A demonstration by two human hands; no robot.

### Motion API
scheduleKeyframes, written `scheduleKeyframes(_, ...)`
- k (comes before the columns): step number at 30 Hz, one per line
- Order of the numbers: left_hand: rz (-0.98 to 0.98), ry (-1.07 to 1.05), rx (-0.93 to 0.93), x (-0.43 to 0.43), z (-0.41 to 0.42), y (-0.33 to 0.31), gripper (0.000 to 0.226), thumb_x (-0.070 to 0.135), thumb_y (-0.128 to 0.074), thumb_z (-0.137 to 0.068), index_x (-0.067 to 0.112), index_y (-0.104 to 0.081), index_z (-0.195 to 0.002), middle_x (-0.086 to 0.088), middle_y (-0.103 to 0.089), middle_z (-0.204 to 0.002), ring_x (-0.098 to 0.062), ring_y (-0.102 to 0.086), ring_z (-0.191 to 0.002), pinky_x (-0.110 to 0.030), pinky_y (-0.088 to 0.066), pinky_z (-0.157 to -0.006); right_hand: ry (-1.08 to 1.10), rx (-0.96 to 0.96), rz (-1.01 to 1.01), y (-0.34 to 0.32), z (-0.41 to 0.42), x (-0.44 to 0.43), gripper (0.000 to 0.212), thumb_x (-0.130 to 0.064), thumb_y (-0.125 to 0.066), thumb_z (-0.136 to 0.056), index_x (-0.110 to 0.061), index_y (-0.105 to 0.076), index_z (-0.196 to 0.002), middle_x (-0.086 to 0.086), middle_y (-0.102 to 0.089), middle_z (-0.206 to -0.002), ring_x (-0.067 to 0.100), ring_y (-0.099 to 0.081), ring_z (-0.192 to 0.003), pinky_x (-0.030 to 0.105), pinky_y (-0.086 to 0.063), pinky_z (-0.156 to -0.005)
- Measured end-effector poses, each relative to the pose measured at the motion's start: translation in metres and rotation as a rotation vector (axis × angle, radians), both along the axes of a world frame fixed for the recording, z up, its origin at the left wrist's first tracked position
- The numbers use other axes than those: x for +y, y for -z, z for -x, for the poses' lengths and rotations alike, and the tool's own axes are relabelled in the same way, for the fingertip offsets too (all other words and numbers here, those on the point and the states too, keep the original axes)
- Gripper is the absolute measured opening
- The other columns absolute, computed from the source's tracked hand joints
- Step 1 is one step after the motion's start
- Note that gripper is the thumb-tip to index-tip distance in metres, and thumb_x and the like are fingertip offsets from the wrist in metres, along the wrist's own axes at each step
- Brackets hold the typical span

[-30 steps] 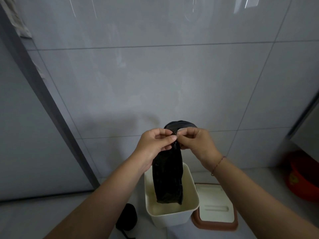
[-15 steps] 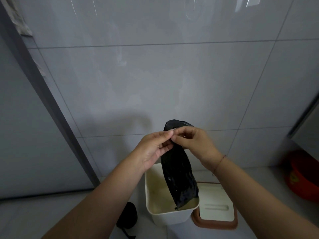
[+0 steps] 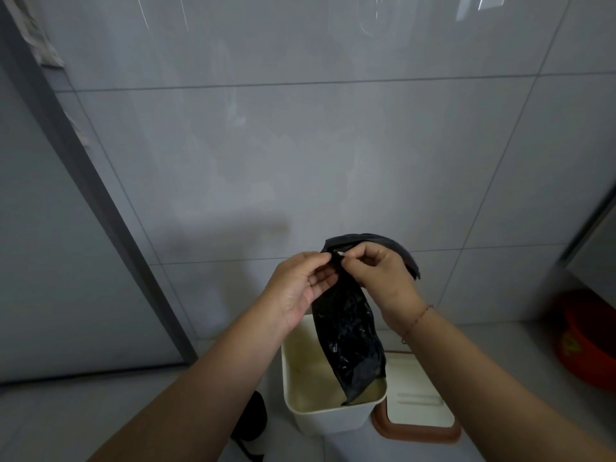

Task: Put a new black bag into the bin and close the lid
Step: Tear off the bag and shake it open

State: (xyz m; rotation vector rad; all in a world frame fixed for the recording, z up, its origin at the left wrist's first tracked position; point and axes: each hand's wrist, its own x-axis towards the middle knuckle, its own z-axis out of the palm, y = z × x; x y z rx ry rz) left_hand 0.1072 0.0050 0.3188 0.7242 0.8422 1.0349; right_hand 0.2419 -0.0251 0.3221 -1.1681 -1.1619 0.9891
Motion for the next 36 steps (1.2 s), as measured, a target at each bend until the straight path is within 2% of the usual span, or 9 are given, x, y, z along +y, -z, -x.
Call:
scheduleKeyframes(2,-0.018,-0.09,0.064,0.002,-0.003,0.0,0.018,-0.002,-0.057,-0.083,0.009,-0.058,-0.07,-0.002,-0.069,-0.057,-0.01,-0.067,-0.051,-0.021,-0.054,-0.05,-0.022,-0.065,-0.054,0.001,0.003,-0.003,0.023,0.002,-0.063,-0.078,-0.017,-0.063,-0.065,0.0,-0.064,-0.071,0.011,-0.06,-0.072,0.028,-0.053,-0.075)
scheduleKeyframes(7,-0.033,-0.116,0.217,0.006,-0.006,-0.004,0.014,0.002,-0.057,-0.083,0.007,-0.066,-0.073,-0.004,-0.069,-0.057,-0.015,-0.066,-0.054,-0.022,-0.053,-0.048,-0.175,-0.284,-0.141,0.003,0.005,-0.008,0.026,0.001,-0.064,-0.079,-0.024,-0.059,-0.075,-0.006,-0.062,-0.079,0.001,-0.061,-0.076,0.017,-0.051,-0.075)
scheduleKeyframes(10,-0.078,-0.104,0.303,0.005,-0.004,-0.004,0.01,0.008,-0.062,-0.083,0.009,-0.072,-0.081,-0.009,-0.071,-0.07,-0.02,-0.066,-0.061,-0.024,-0.056,-0.053,-0.203,-0.395,-0.151,0.004,0.004,-0.006,0.02,0.002,-0.066,-0.075,-0.017,-0.06,-0.077,0.006,-0.065,-0.09,0.02,-0.065,-0.089,0.026,-0.054,-0.084)
scheduleKeyframes(17,-0.025,-0.327,0.263,0.01,0.0,-0.001,0.021,0.001,-0.039,-0.091,0.008,-0.059,-0.088,-0.009,-0.061,-0.082,-0.018,-0.058,-0.069,-0.032,-0.054,-0.069,-0.247,-0.174,0.016,0.012,-0.001,-0.006,0.025,0.007,-0.055,-0.078,-0.014,-0.053,-0.063,0.006,-0.067,-0.091,0.021,-0.062,-0.088,0.038,-0.05,-0.089)
scheduleKeyframes(20,-0.072,-0.259,0.343,0.007,0.001,-0.002,0.02,-0.001,-0.042,-0.088,0.007,-0.06,-0.093,-0.009,-0.063,-0.084,-0.017,-0.059,-0.07,-0.031,-0.056,-0.07,-0.248,-0.097,0.122,0.012,0.0,-0.005,0.004,-0.012,-0.059,-0.085,-0.015,-0.057,-0.084,0.011,-0.065,-0.104,0.021,-0.063,-0.094,0.039,-0.052,-0.089)
scheduleKeyframes(24,-0.089,-0.096,0.444,-0.006,-0.011,-0.005,0.016,0.006,-0.048,-0.092,0.006,-0.061,-0.083,-0.006,-0.064,-0.077,-0.012,-0.063,-0.063,-0.018,-0.05,-0.048,-0.208,-0.157,0.124,0.003,0.006,0.0,0.034,-0.023,-0.071,-0.078,-0.02,-0.053,-0.107,0.0,-0.063,-0.099,0.004,-0.067,-0.075,0.018,-0.056,-0.065)
scheduleKeyframes(28,-0.092,-0.077,0.447,-0.009,-0.004,0.002,0.027,0.01,-0.052,-0.093,0.015,-0.056,-0.067,0.001,-0.062,-0.059,0.002,-0.058,-0.037,-0.011,-0.045,-0.036,-0.094,-0.303,0.113,0.0,0.005,0.0,0.031,-0.01,-0.063,-0.083,-0.011,-0.056,-0.113,0.011,-0.062,-0.083,0.021,-0.062,-0.077,0.037,-0.055,-0.079)
scheduleKeyframes(33,-0.14,-0.125,0.425,-0.007,-0.002,0.0,0.027,0.003,-0.055,-0.09,0.016,-0.058,-0.067,0.001,-0.062,-0.057,-0.009,-0.059,-0.049,-0.013,-0.047,-0.04,-0.264,-0.369,0.121,0.005,0.007,-0.006,0.086,-0.006,-0.067,-0.077,-0.034,-0.02,-0.142,0.004,-0.056,-0.107,0.013,-0.061,-0.095,0.021,-0.056,-0.075)
scheduleKeyframes(36,0.0,-0.078,0.402,-0.006,-0.006,-0.007,0.025,0.01,-0.046,-0.094,0.007,-0.058,-0.072,-0.006,-0.055,-0.063,-0.019,-0.057,-0.054,-0.023,-0.049,-0.047,0.075,-0.331,0.117,0.008,0.006,0.001,0.042,0.003,-0.054,-0.084,-0.011,-0.052,-0.124,0.018,-0.064,-0.1,0.024,-0.064,-0.085,0.028,-0.056,-0.075)
